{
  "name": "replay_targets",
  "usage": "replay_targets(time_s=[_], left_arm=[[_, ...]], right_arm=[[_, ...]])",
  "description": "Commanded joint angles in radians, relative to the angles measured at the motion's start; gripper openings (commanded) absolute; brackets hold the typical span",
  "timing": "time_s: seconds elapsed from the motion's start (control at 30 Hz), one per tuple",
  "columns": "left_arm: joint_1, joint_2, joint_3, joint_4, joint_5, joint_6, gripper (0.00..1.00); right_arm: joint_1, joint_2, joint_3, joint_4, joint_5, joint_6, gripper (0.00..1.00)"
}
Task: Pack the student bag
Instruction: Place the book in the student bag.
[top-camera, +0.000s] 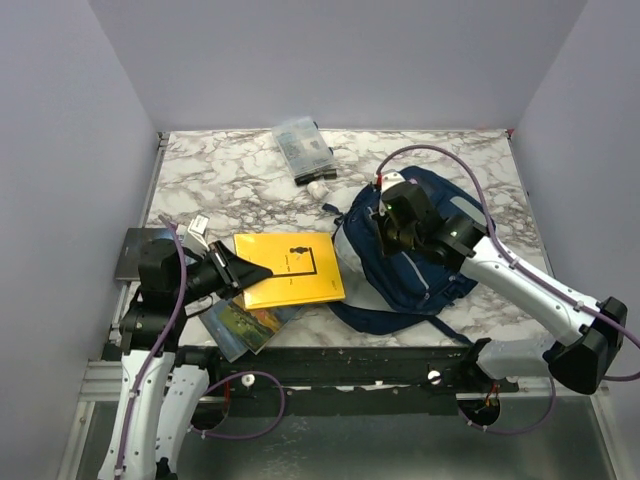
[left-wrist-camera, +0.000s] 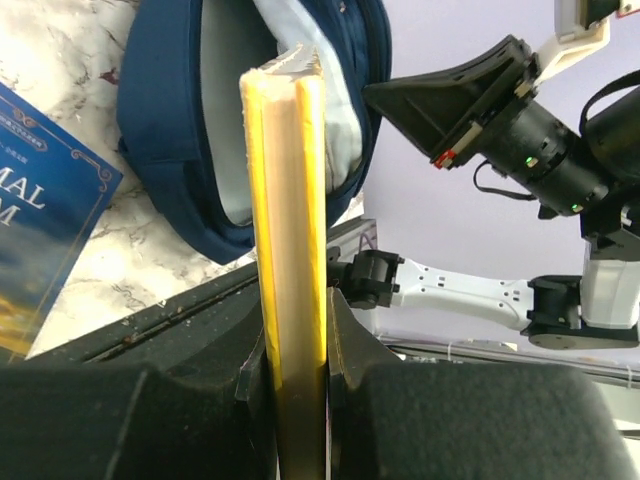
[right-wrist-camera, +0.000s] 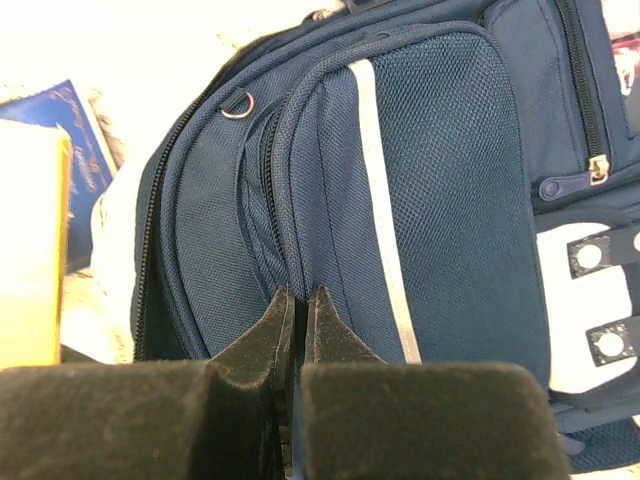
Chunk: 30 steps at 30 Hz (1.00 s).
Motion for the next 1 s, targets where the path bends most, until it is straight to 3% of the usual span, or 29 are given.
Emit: replay_targets(time_s=[0.0,0.23,0.37,0.5,0.6,0.8,0.97], left_arm=[[-0.006,-0.084,-0.066,0.060,0.016,-0.140,0.00],[-0.014,-0.100,-0.121,0.129,0.015,-0.191,0.00],[-0.068,-0.083,-0.123,0.204,-0.056,-0.238,0.00],[-0.205,-0.026,-0.142,0.315,-0.179,-0.317,0.00],[-0.358,0.024,-0.159,0.392,-0.362,-0.358,0.00],[-0.597,0.225,-0.242,0.764,-0.641,-0.457,0.00],[-0.731,0.414,-0.150,0.881,-0.846,-0.407,0.00]], right_arm=[[-0.060,-0.050,0.110,0.062,-0.136,0.103,0.01],[-0.168,-0.055,0.172,0.077,-0.336,0.255,0.00],[-0.198,-0.050,0.181,0.099,-0.409,0.318,0.00],[-0.231,-0.058,0.175,0.105,-0.459,0.390,0.00],[-0.255,-0.083,0.155,0.132,-0.504,0.463,0.00],[-0.258,-0.101,0.149,0.160,-0.545,0.516,0.00],[-0.261,-0.094,0.154,0.167,-0.569,0.516,0.00]])
